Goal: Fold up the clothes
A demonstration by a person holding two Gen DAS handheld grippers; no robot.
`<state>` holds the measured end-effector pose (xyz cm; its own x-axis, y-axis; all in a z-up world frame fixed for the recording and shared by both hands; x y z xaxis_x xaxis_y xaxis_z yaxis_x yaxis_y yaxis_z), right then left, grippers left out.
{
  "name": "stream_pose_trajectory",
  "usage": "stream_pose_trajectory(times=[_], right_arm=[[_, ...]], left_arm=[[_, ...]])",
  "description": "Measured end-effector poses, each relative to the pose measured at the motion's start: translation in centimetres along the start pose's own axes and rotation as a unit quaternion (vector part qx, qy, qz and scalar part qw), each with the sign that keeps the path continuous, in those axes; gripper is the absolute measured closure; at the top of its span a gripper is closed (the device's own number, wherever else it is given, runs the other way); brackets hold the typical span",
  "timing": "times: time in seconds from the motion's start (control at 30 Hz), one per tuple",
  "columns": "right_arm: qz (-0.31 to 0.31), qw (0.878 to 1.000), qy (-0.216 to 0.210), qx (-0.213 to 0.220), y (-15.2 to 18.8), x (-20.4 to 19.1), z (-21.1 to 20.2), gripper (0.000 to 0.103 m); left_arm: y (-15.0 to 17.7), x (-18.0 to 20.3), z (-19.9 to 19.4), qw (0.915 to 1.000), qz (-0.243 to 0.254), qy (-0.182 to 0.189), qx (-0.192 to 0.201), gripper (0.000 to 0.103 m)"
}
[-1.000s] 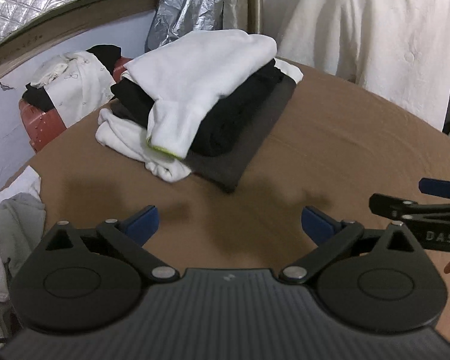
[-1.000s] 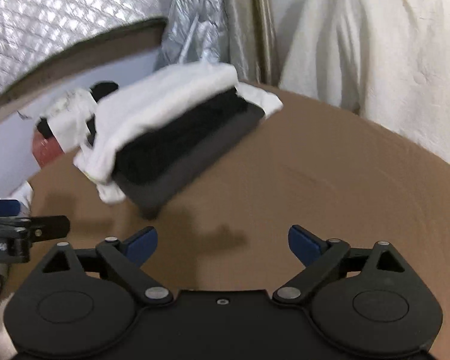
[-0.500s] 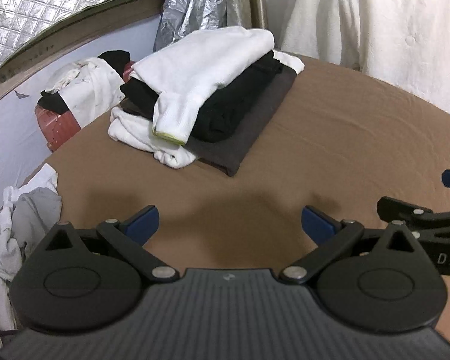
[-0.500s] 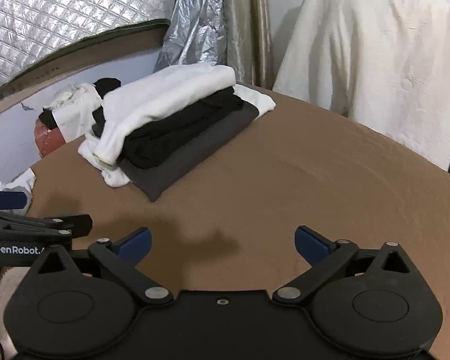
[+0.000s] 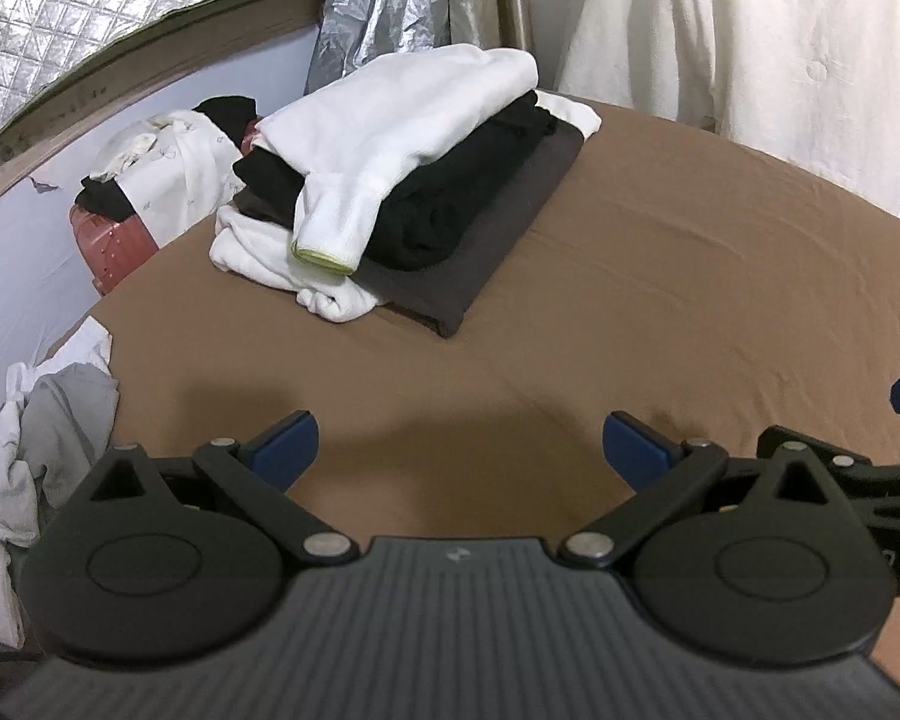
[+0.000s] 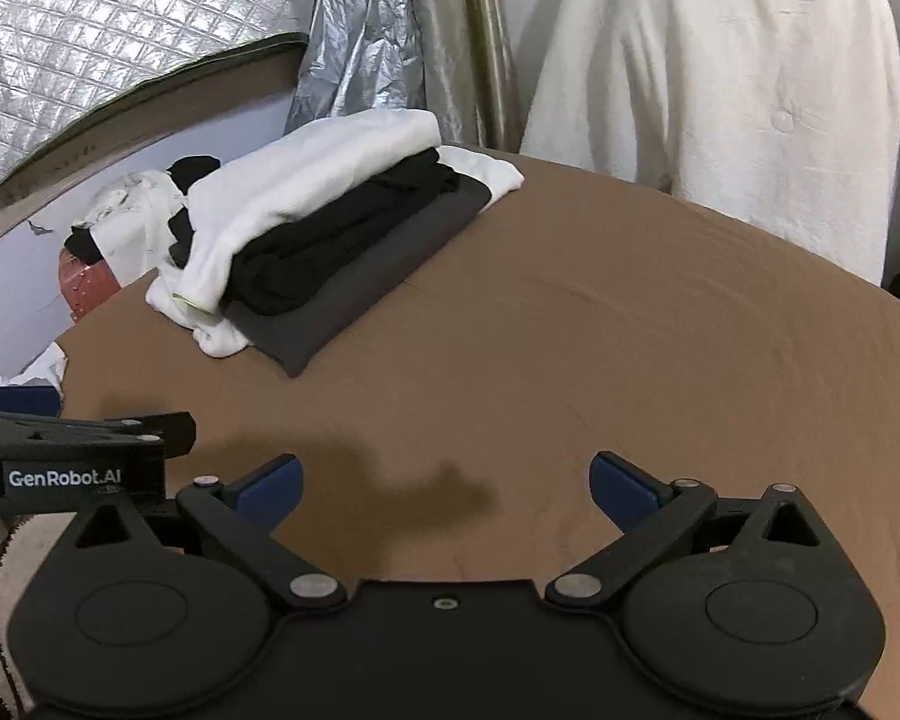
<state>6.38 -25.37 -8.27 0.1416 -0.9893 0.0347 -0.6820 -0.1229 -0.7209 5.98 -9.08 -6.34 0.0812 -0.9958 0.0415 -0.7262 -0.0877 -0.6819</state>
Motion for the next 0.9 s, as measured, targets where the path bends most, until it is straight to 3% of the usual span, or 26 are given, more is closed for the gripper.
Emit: stream_pose_trajectory(times=[0.2,0.33,0.57,0.9], right_arm=[[-0.020,1.000,0.012,0.010,-0.3,-0.4,-0.1,0.000],[-0.002,0.999,-0.017,0.032,-0.5,-0.3,-0.8,0.000],[-0.003,0.999,-0.003,0.034,-0.6,-0.4,-0.7,0.000],[0.012,0.999,-0.019,0.029,-0.5,-0.7,-1.2,0.000]], left_arm=[[-0.1,0.1,0.2,1.0000,-0.001,-0.004,0.005,0.000],[0.0,-0.1,0.3,1.0000,-0.008,0.000,0.004,0.000],[0.1,0.4,0.2,0.9997,0.016,-0.009,0.015,0.000],[0.1,0.4,0.4,0.9996,0.020,-0.013,0.013,0.000]])
Point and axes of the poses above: each gripper's, at about its wrist camera, not at the fingertips, and z roughly the way its jaws point, x to its right, y to its underside, the point moved 5 cm from there along z, roughly the way its jaws point, and after that the axes turned 11 degrees about -z, right-handed, at the moved point
